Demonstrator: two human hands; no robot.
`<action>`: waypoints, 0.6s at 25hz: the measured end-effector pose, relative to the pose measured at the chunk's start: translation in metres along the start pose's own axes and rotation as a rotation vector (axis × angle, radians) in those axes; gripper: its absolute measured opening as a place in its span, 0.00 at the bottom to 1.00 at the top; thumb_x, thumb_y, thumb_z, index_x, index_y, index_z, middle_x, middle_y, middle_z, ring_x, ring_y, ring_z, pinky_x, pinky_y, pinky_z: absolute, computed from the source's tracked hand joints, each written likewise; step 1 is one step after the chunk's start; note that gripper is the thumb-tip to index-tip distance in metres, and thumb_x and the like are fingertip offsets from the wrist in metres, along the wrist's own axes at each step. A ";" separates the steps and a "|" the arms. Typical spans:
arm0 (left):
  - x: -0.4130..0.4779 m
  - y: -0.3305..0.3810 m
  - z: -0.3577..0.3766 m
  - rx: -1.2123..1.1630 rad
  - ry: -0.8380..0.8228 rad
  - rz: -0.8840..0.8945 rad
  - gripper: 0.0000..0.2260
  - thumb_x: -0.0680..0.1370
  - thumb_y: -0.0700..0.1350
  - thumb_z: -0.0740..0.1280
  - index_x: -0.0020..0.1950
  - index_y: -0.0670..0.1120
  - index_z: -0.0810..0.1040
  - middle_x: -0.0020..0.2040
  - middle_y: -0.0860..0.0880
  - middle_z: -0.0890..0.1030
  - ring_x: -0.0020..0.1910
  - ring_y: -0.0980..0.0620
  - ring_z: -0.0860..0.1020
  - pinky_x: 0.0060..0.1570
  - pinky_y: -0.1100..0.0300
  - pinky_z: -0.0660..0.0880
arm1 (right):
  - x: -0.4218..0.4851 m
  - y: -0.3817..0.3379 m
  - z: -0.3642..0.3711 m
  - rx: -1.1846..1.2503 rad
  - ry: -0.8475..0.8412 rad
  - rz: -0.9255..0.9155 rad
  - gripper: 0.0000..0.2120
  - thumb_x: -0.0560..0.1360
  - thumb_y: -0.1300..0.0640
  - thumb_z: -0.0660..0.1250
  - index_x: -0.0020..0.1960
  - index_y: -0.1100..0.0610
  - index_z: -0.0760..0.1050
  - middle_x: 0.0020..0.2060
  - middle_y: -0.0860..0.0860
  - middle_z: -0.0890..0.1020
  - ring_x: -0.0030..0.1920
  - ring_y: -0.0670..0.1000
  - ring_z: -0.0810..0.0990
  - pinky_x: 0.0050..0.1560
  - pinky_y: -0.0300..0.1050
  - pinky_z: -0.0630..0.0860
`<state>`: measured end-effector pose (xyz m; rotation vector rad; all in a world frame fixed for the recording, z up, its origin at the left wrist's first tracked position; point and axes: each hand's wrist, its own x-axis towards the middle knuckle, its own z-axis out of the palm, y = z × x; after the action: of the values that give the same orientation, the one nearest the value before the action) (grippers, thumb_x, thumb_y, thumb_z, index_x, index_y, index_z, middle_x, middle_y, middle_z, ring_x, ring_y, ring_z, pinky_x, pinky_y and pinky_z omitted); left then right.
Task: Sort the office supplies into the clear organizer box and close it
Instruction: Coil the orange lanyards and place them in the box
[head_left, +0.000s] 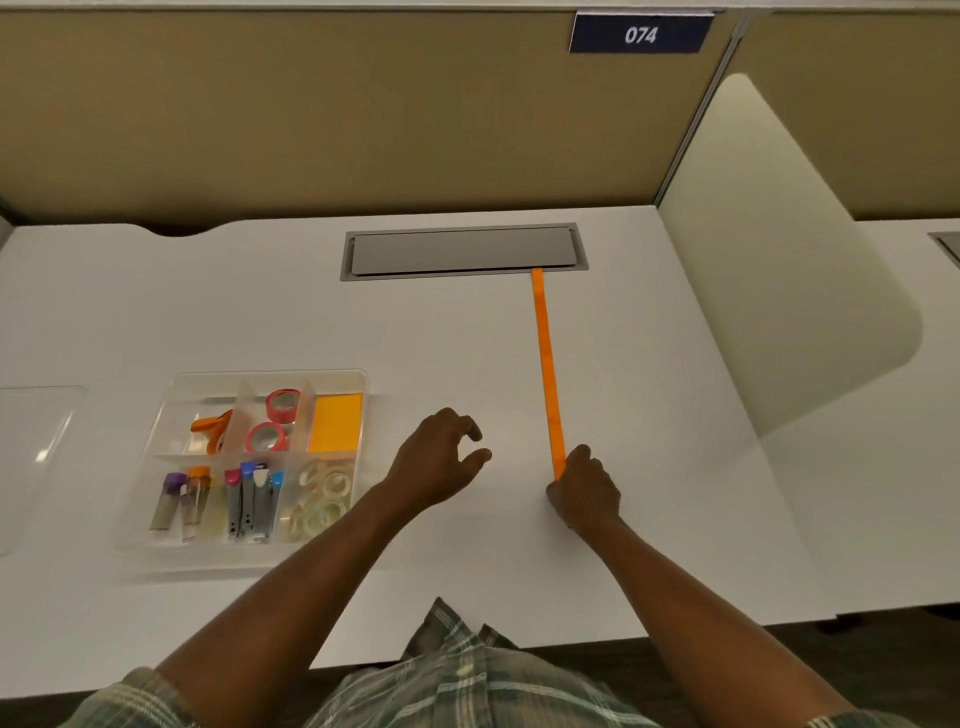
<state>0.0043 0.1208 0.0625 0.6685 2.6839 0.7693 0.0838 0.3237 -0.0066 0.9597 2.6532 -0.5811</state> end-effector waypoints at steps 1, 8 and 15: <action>0.002 0.005 0.002 0.004 -0.006 -0.002 0.14 0.76 0.57 0.68 0.57 0.52 0.77 0.53 0.52 0.77 0.52 0.53 0.75 0.47 0.60 0.70 | 0.002 0.001 -0.001 0.002 -0.026 0.004 0.12 0.76 0.59 0.63 0.57 0.59 0.67 0.48 0.56 0.78 0.48 0.59 0.81 0.46 0.49 0.76; 0.016 0.025 -0.001 0.028 -0.019 0.026 0.14 0.77 0.55 0.68 0.60 0.52 0.76 0.56 0.53 0.77 0.50 0.55 0.74 0.48 0.61 0.70 | 0.014 -0.006 -0.021 0.266 -0.197 -0.055 0.08 0.75 0.53 0.68 0.47 0.58 0.81 0.44 0.54 0.84 0.47 0.56 0.84 0.49 0.51 0.81; 0.055 0.070 -0.054 -0.356 0.182 0.097 0.21 0.80 0.39 0.63 0.73 0.50 0.70 0.71 0.52 0.73 0.68 0.55 0.71 0.64 0.61 0.69 | -0.003 -0.078 -0.156 1.187 -0.476 -0.102 0.09 0.81 0.60 0.63 0.56 0.61 0.80 0.40 0.56 0.80 0.39 0.53 0.80 0.49 0.51 0.80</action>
<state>-0.0384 0.1780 0.1389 0.6675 2.5806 1.3517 0.0182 0.3376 0.1542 0.7291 1.7820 -2.1853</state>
